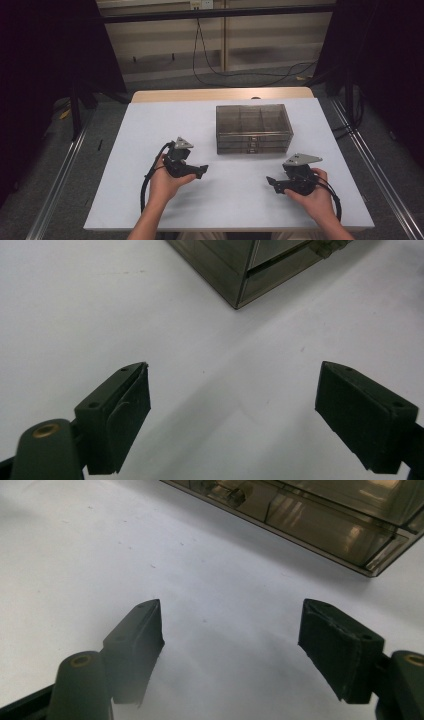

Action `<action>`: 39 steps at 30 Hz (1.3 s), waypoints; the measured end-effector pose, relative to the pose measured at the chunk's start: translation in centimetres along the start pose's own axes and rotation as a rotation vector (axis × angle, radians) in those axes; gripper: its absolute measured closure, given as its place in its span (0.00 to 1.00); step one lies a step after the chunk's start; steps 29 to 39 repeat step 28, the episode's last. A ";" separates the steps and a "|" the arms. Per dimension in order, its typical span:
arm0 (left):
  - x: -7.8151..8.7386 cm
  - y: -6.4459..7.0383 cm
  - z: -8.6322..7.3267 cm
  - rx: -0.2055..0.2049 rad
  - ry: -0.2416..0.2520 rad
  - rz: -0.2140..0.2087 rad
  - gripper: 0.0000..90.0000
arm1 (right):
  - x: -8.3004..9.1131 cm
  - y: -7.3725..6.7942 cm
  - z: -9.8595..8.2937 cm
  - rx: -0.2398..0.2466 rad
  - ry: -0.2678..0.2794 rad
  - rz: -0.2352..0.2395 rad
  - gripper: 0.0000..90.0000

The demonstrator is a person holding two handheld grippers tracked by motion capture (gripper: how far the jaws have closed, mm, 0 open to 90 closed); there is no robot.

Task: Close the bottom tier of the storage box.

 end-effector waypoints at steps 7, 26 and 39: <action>0.6 -0.2 -0.5 0.003 0.017 0.003 0.15 | 0.3 0.3 -0.3 -0.006 -0.004 -0.006 0.27; 1.1 -0.8 -2.1 -0.020 0.010 0.009 0.14 | 0.7 1.2 -1.0 -0.019 -0.001 -0.018 0.21; 1.0 -0.8 -2.2 -0.018 0.013 0.010 0.14 | 0.7 1.3 -1.1 -0.029 -0.004 -0.020 0.20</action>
Point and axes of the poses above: each handheld gripper's, and its own axes: x roughly backward along the jaws, z roughly out of its top, y roughly to its right, the point moved 6 cm from there along -x, roughly forward along the jaws, and after that the axes turned 10 degrees about y, right-handed, at the moved point
